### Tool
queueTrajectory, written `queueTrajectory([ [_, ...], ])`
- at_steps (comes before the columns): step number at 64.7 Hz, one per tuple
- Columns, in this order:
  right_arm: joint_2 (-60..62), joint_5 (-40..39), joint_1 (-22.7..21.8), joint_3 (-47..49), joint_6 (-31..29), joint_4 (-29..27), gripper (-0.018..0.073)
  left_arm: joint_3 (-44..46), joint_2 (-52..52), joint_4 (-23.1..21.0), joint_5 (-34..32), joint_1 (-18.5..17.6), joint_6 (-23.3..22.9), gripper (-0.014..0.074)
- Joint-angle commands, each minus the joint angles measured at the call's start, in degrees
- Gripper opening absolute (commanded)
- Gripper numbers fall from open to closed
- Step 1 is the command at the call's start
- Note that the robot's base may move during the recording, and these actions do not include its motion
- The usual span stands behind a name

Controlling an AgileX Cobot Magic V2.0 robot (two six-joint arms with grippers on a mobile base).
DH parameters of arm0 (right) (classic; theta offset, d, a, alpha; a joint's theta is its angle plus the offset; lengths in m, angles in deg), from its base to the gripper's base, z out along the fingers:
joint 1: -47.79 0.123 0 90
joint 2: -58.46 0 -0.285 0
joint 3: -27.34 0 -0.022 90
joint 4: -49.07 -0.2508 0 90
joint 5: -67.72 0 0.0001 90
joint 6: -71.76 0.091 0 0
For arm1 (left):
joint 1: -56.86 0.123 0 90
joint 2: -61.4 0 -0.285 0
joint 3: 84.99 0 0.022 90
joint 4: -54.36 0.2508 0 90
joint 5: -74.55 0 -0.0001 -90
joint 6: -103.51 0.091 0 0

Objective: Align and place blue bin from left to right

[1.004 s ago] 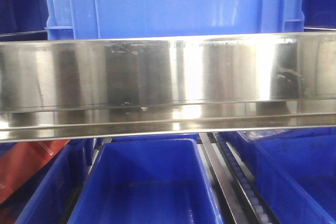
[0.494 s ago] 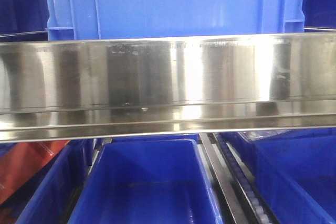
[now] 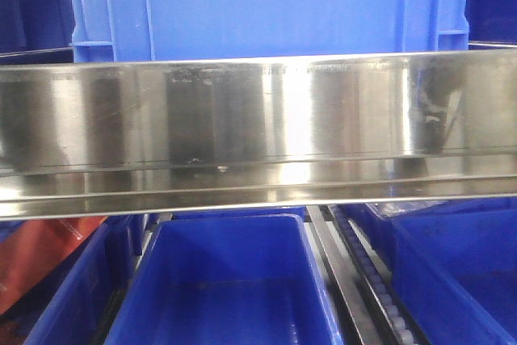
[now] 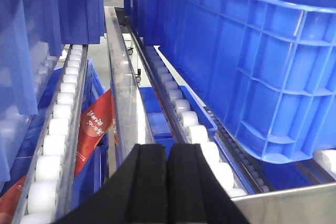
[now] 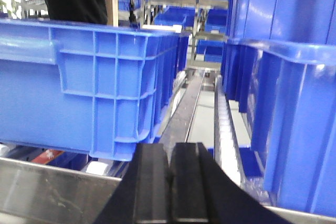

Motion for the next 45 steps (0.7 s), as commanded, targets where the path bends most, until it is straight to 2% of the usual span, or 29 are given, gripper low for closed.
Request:
queueTrajectory([
  [1,0.54,-1.58,-0.05,-0.14,-0.54,0.73,-0.0075,-0.15,0.36,0.22,-1.27,0.11,0.10,-0.0111],
  [39,0.54,-1.58,-0.05,-0.14,-0.54,0.73,-0.0075,-0.17,0.46,-0.09,-1.37,0.14,0.10,-0.0111],
  [45,0.54,-1.58,-0.05,-0.14,-0.54,0.73,-0.0075,-0.89,2.32,-1.27,-1.39,1.58,0.20,-0.0111],
])
